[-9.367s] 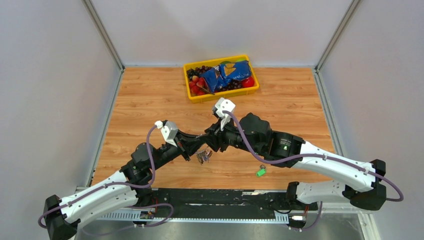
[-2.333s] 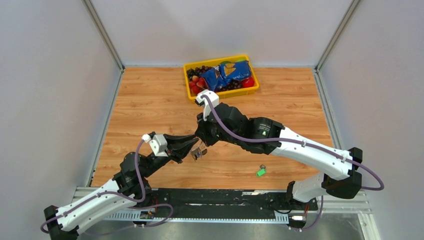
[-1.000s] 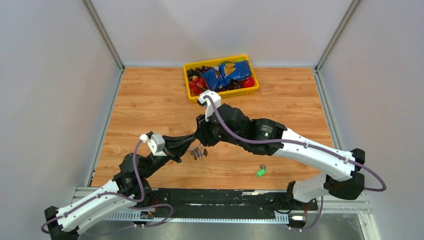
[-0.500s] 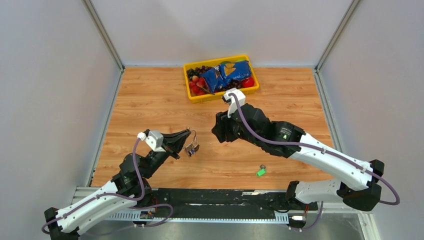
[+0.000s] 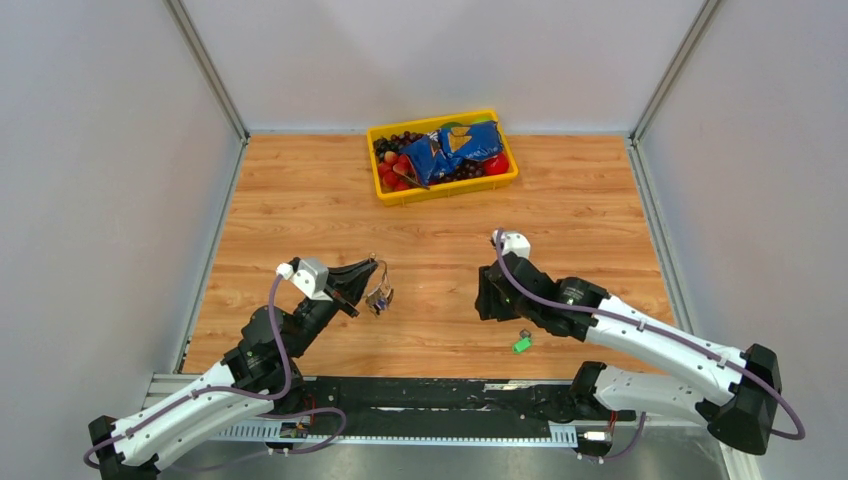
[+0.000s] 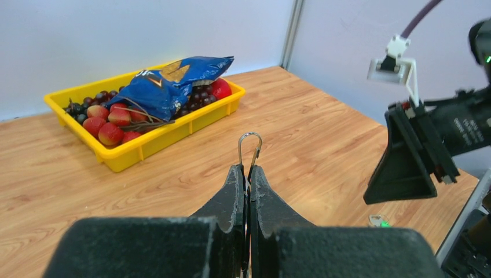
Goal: Put the keys on the keyring
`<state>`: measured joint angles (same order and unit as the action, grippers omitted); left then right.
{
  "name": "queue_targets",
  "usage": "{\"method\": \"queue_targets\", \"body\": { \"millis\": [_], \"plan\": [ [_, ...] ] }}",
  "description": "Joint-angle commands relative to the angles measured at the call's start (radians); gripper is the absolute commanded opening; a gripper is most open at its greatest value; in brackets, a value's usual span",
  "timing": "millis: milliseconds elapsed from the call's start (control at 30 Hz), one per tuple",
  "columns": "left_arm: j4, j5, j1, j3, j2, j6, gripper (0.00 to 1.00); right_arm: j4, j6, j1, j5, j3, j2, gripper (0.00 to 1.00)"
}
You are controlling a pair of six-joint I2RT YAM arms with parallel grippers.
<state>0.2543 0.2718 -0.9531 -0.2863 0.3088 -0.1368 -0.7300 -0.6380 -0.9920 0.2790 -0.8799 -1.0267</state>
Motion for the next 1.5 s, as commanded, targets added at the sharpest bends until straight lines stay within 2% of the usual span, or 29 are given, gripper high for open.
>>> {"method": "queue_targets", "body": {
  "millis": [0,300,967,1133,1467],
  "plan": [
    [0.036,-0.005,0.002,-0.02,-0.009,-0.018,0.01,-0.036,-0.191,0.031,0.006,0.126,0.091,0.49],
    [0.033,-0.012,0.003,-0.021,-0.004,-0.02,0.0,-0.086,-0.38,0.043,0.04,0.313,0.155,0.49],
    [0.031,-0.024,0.004,-0.024,0.001,-0.021,0.0,-0.278,-0.762,0.05,0.241,0.443,0.346,0.45],
    [0.03,-0.025,0.003,-0.027,0.005,-0.022,0.0,-0.276,-0.812,0.05,0.269,0.453,0.331,0.46],
    [0.033,-0.028,0.003,-0.027,0.016,-0.023,0.0,-0.203,-0.806,0.051,0.297,0.494,0.327,0.44]
  ]
}}
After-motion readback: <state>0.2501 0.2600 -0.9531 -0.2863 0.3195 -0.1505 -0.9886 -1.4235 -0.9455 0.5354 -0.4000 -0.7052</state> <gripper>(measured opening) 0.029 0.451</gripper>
